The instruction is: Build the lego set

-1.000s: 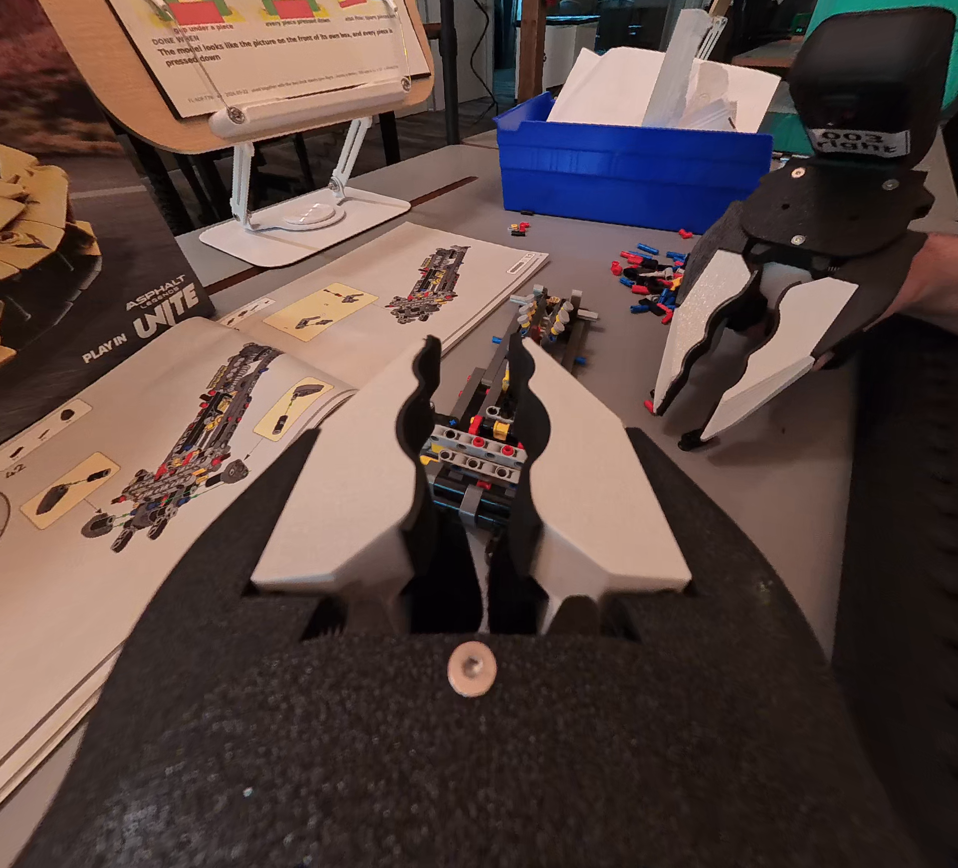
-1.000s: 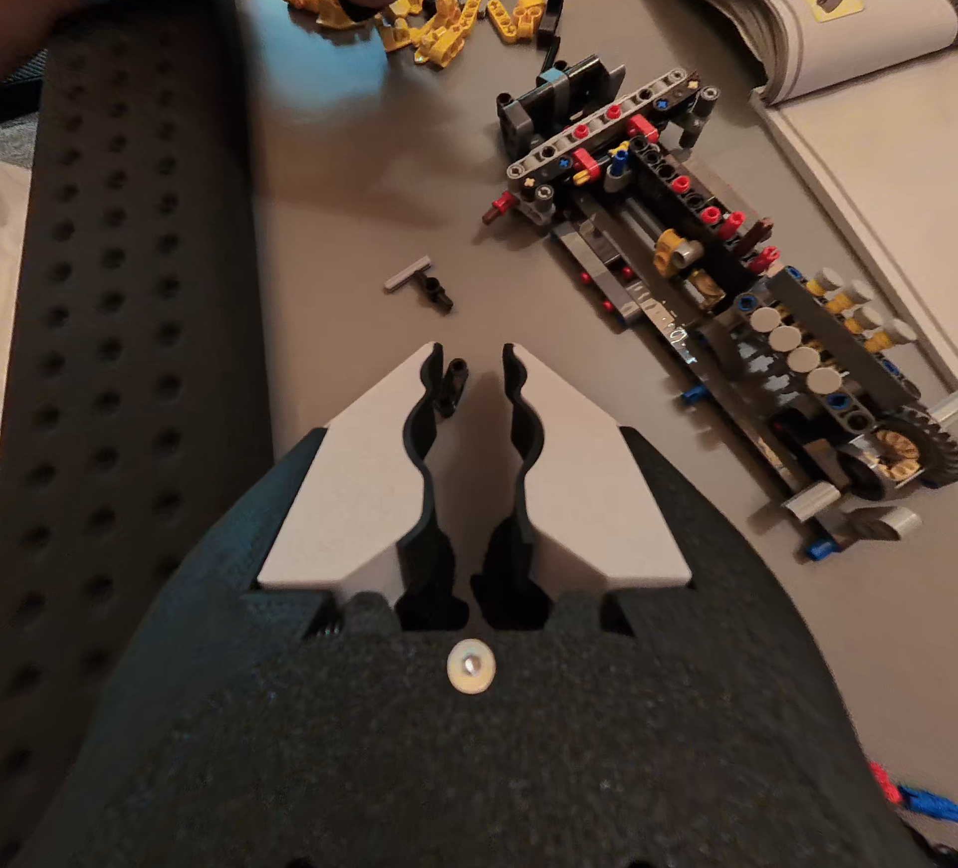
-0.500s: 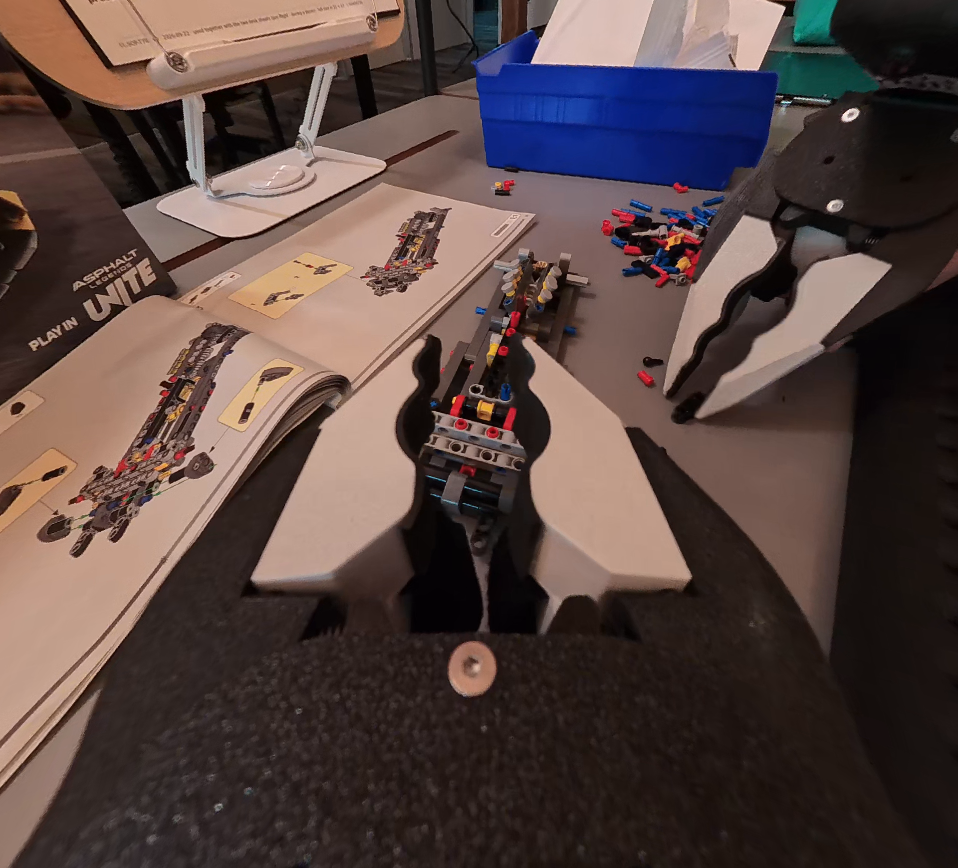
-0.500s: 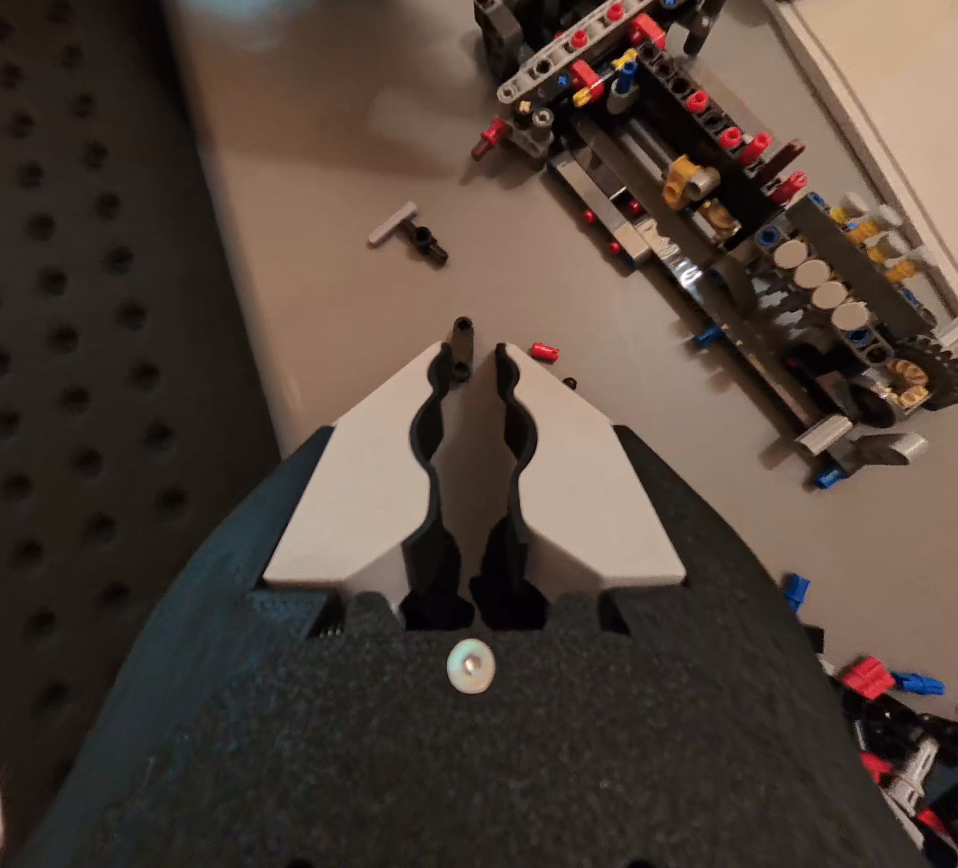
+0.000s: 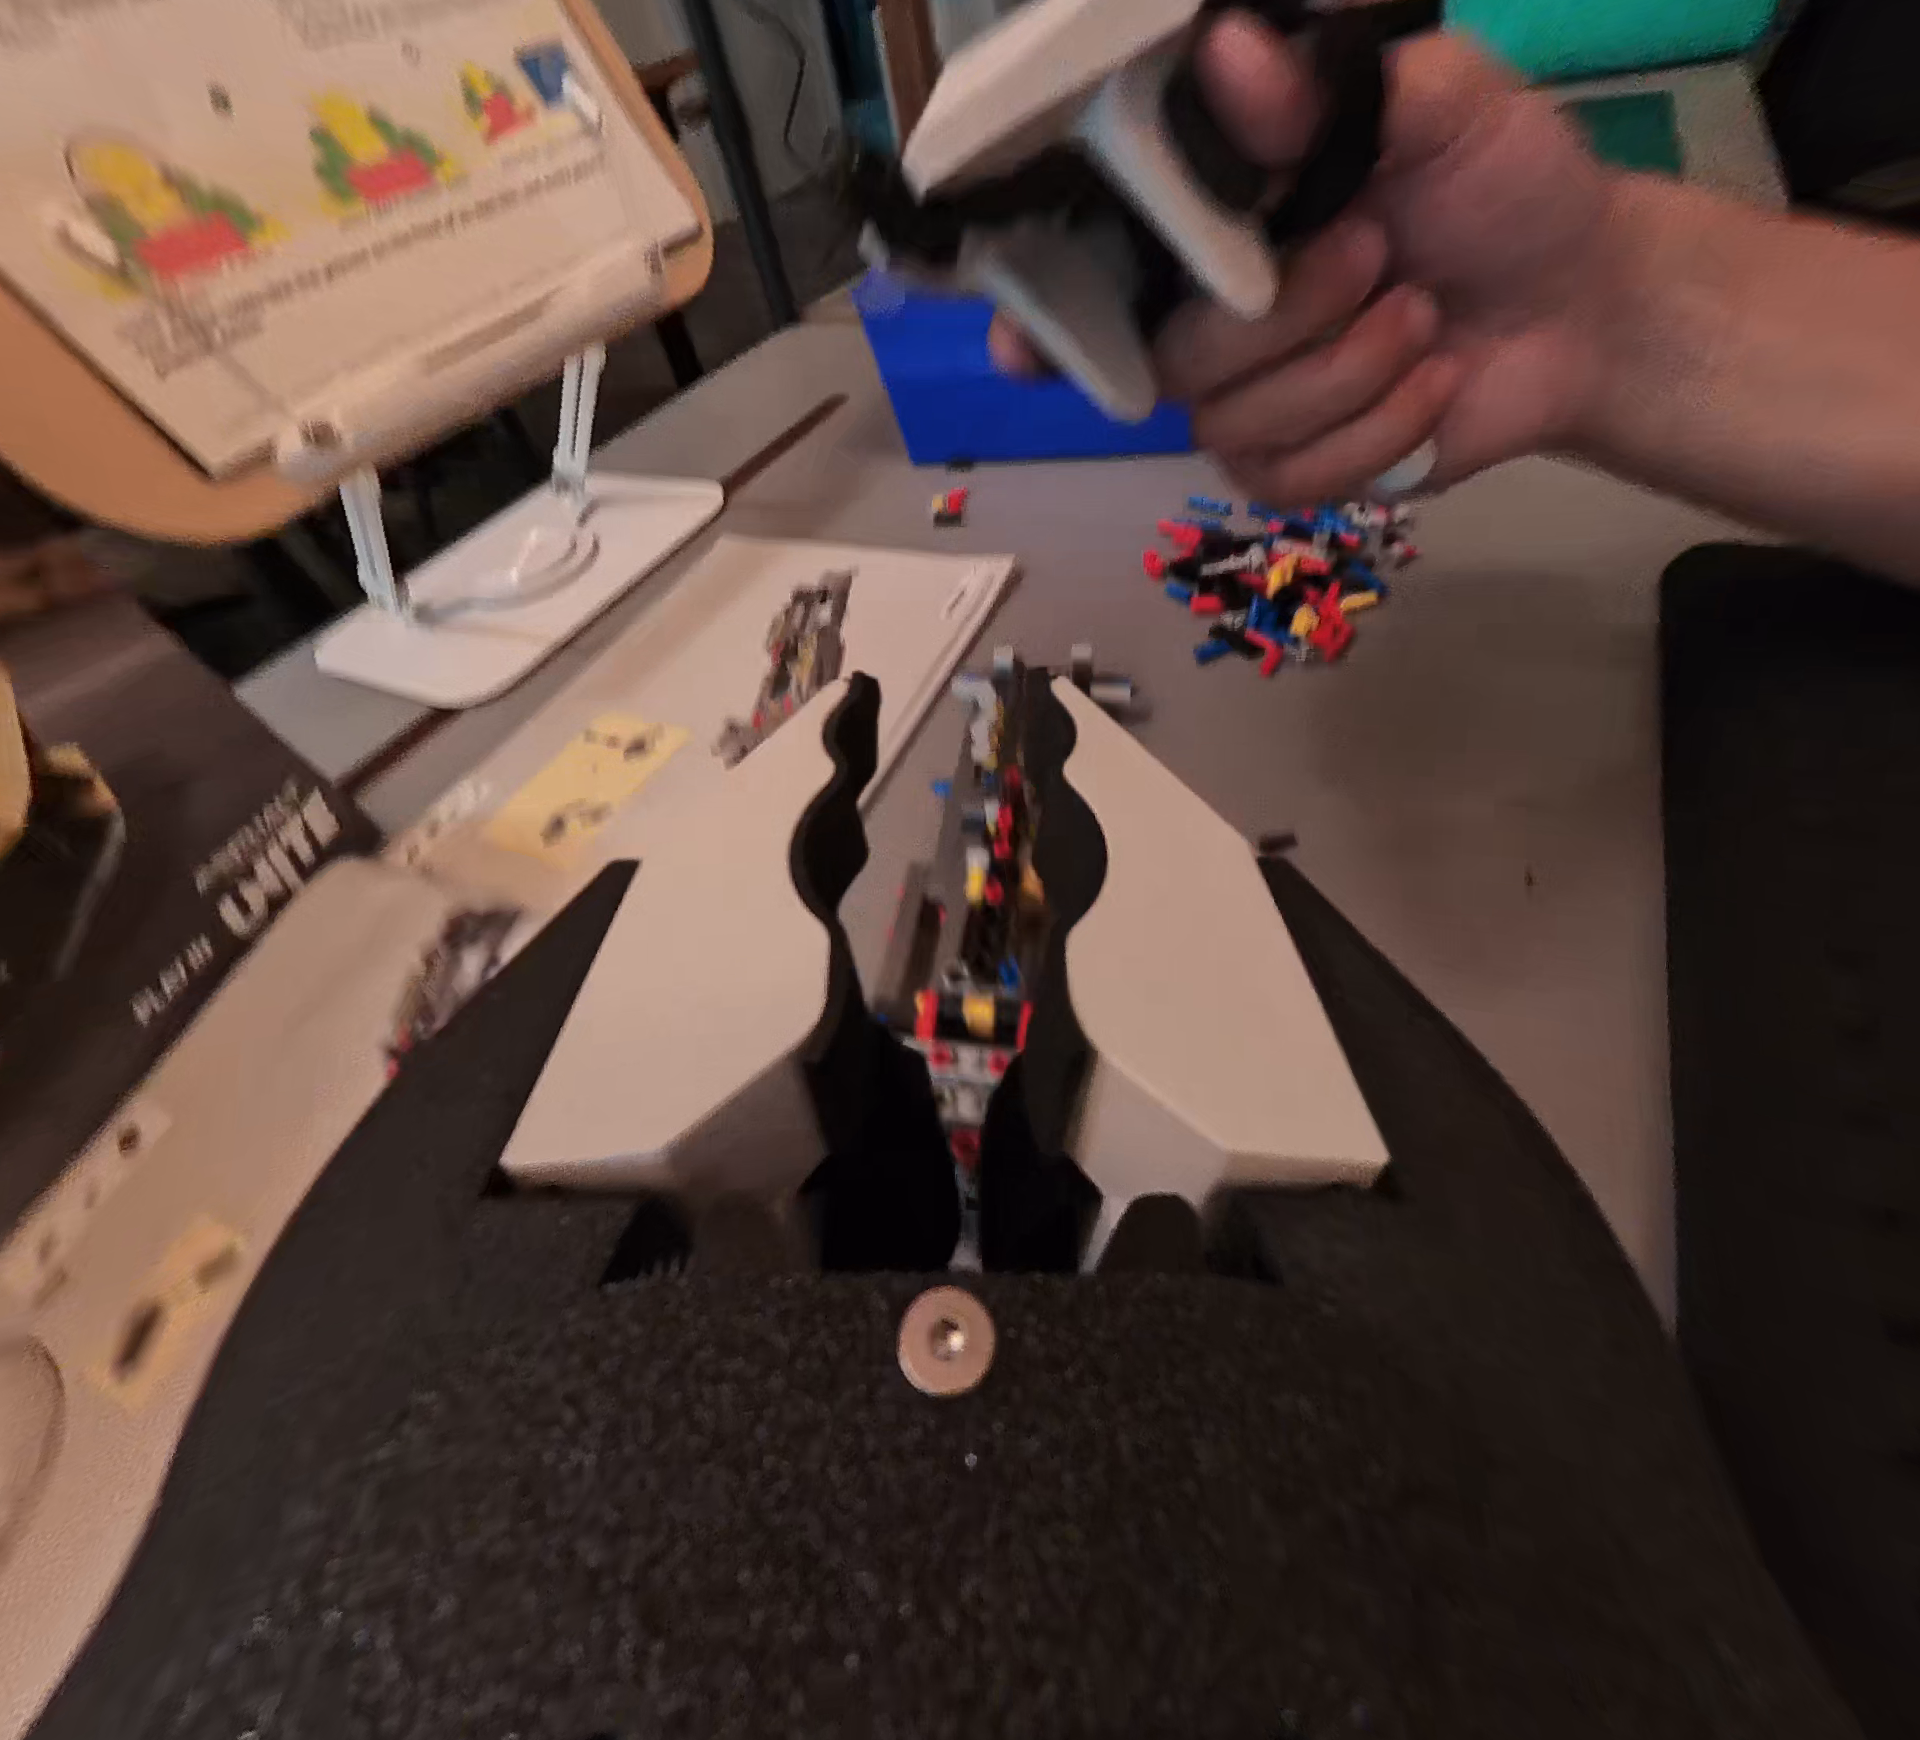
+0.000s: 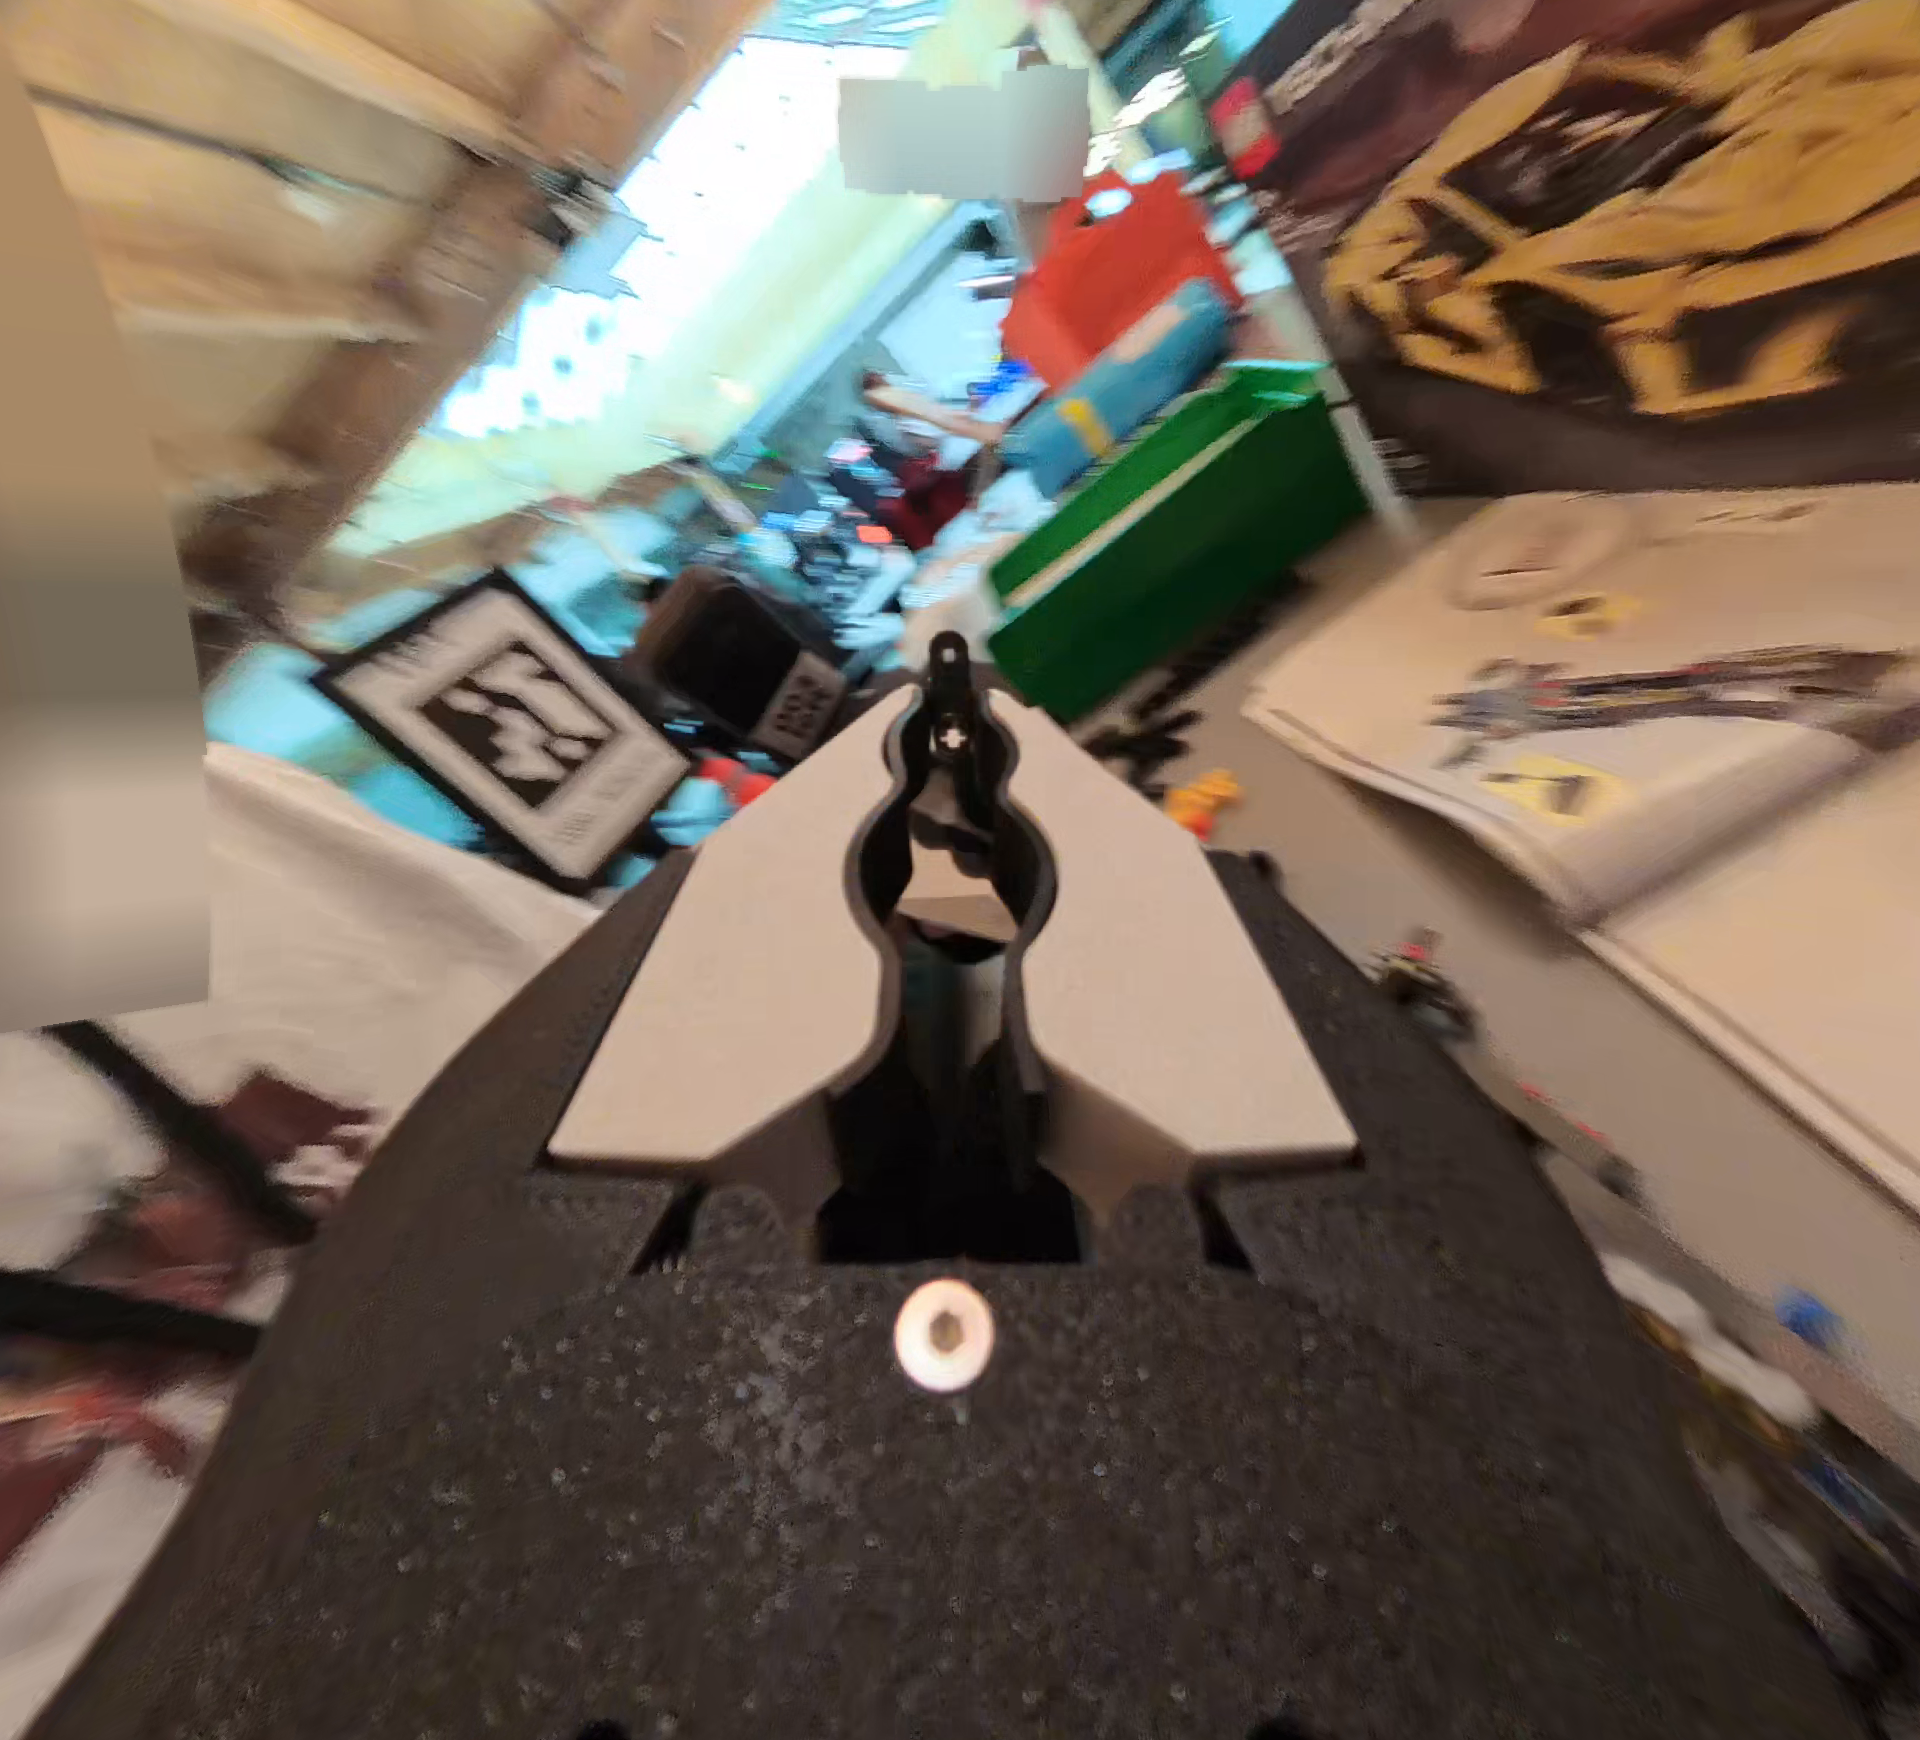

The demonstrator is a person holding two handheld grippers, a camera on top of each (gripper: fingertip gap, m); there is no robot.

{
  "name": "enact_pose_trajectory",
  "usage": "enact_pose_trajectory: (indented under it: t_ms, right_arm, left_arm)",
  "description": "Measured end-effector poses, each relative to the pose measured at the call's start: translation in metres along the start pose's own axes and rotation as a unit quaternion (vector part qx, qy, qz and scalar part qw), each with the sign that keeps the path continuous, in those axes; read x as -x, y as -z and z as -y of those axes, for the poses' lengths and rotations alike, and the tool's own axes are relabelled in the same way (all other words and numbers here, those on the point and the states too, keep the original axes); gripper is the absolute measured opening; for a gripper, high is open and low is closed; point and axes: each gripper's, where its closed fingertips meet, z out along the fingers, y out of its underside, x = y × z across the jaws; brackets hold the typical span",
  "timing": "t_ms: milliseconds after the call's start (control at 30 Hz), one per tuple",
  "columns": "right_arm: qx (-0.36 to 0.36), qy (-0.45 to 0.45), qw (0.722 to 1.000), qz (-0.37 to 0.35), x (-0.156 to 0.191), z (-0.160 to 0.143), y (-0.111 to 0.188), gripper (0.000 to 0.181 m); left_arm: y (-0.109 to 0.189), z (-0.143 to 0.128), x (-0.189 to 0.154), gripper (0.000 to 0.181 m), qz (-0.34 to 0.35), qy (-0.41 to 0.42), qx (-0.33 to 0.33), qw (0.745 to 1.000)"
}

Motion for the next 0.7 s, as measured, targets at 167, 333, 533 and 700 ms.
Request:
enact_pose_trajectory:
  t_ms: [167,333,533,700]
  right_arm:
    - [-0.032,-0.125,0.974,0.185,0.009,0.016,-0.005,0.006]
    - [0.009,-0.200,0.949,0.244,0.011,-0.020,0.002,0.006]
    - [0.098,-0.247,0.927,0.266,0.021,-0.055,-0.009,0.006]
    - [0.138,-0.254,0.920,0.264,0.027,-0.071,-0.016,0.006]
  left_arm:
    - [-0.001,0.057,-0.003,0.044,-0.161,0.019,-0.072,0.984]
    - [0.018,0.066,-0.014,0.042,-0.294,0.141,-0.160,0.932]
    - [0.026,0.048,-0.025,0.033,-0.286,0.109,-0.148,0.940]
    - [0.029,0.038,-0.037,0.024,-0.301,0.077,-0.123,0.942]
